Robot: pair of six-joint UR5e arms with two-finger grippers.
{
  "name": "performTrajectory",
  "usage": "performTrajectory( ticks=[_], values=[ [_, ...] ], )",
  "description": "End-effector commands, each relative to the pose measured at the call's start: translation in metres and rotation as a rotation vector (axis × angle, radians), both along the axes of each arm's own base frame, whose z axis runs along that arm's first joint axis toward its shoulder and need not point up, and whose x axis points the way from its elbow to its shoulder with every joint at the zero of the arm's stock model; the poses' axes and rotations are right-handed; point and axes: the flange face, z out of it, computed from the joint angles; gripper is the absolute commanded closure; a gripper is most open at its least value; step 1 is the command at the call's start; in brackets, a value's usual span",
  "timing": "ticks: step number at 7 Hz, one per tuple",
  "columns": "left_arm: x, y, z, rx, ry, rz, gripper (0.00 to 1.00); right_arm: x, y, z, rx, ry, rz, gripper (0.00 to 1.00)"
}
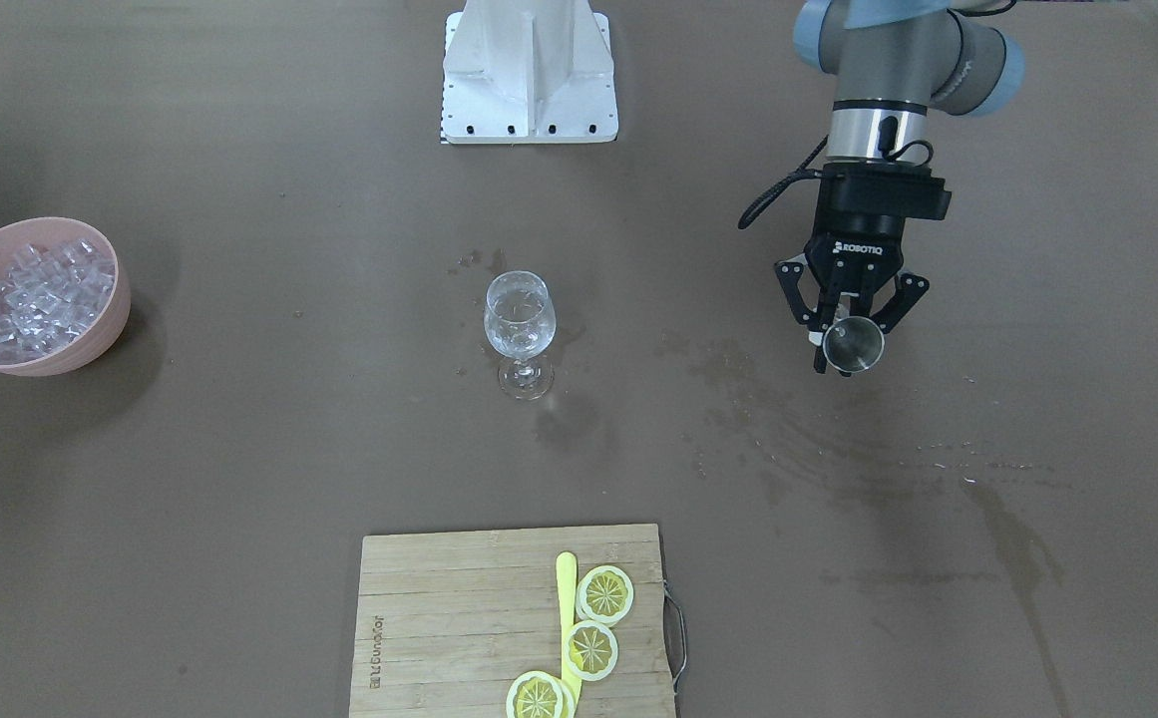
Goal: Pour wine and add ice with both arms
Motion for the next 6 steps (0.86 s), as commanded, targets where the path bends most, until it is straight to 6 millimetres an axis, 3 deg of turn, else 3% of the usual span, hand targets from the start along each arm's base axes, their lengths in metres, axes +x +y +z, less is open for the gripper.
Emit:
performTrajectory(
  ticks=[1, 2, 4, 6],
  values=[
    [-0.012, -0.004, 0.061, 0.008, 0.058, -0.064, 1.00, 0.000, 0.000, -0.002, 0.003, 0.000, 0.000, 0.00],
    [-0.013, -0.004, 0.080, 0.009, 0.123, -0.085, 1.00, 0.000, 0.000, -0.003, 0.007, -0.001, -0.001, 0.00],
    [-0.007, -0.010, 0.146, -0.001, 0.167, -0.120, 1.00, 0.000, 0.002, -0.010, 0.020, -0.003, 0.000, 0.00],
    [-0.009, -0.014, 0.173, 0.031, 0.176, -0.173, 1.00, 0.000, 0.002, -0.010, 0.021, -0.002, -0.001, 0.00]
  ],
)
